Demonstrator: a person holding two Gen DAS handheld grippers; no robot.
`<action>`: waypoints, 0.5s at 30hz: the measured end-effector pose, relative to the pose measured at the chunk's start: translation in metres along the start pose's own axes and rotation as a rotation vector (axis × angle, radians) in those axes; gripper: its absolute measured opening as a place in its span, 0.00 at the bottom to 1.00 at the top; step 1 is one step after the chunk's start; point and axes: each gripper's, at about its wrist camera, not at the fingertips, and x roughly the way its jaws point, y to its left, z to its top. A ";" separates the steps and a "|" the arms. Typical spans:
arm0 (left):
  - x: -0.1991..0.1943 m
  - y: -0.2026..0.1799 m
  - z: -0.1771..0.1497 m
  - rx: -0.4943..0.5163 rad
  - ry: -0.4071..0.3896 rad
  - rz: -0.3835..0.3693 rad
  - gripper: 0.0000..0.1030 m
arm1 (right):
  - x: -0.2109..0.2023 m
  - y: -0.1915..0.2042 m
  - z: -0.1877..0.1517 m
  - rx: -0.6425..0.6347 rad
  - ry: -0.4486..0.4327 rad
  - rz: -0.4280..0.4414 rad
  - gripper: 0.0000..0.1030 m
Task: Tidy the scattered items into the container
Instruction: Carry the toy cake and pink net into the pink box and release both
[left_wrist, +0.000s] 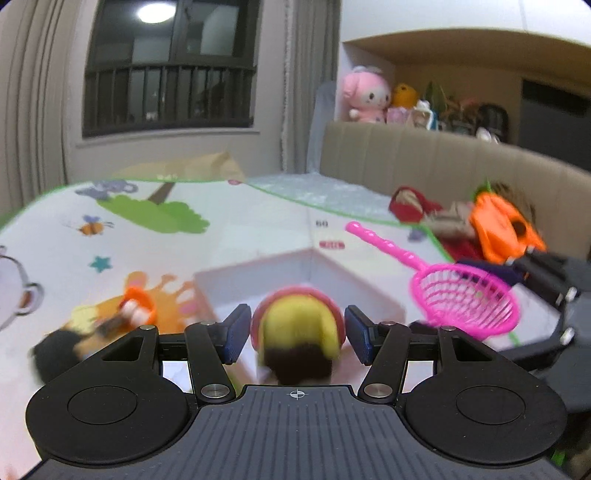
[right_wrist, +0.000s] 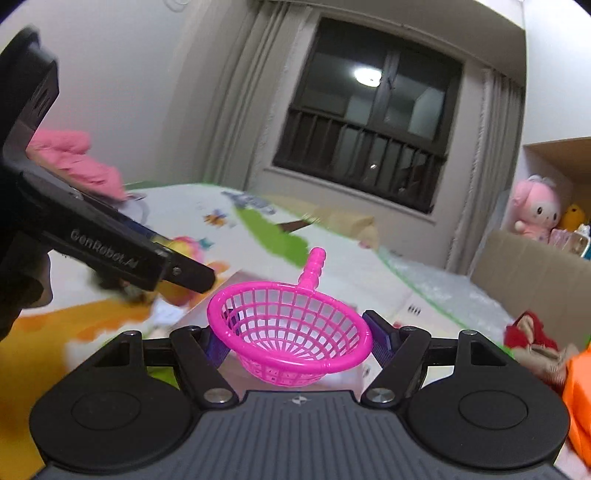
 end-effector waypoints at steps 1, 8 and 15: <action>0.014 0.004 0.009 -0.019 0.001 -0.011 0.57 | 0.015 -0.003 0.003 -0.006 -0.010 -0.016 0.71; 0.072 0.030 0.049 -0.072 -0.023 -0.014 0.77 | 0.092 -0.011 0.001 -0.018 0.035 -0.040 0.89; 0.027 0.057 -0.013 -0.099 0.055 0.132 0.93 | 0.066 0.002 -0.023 0.066 0.086 0.040 0.95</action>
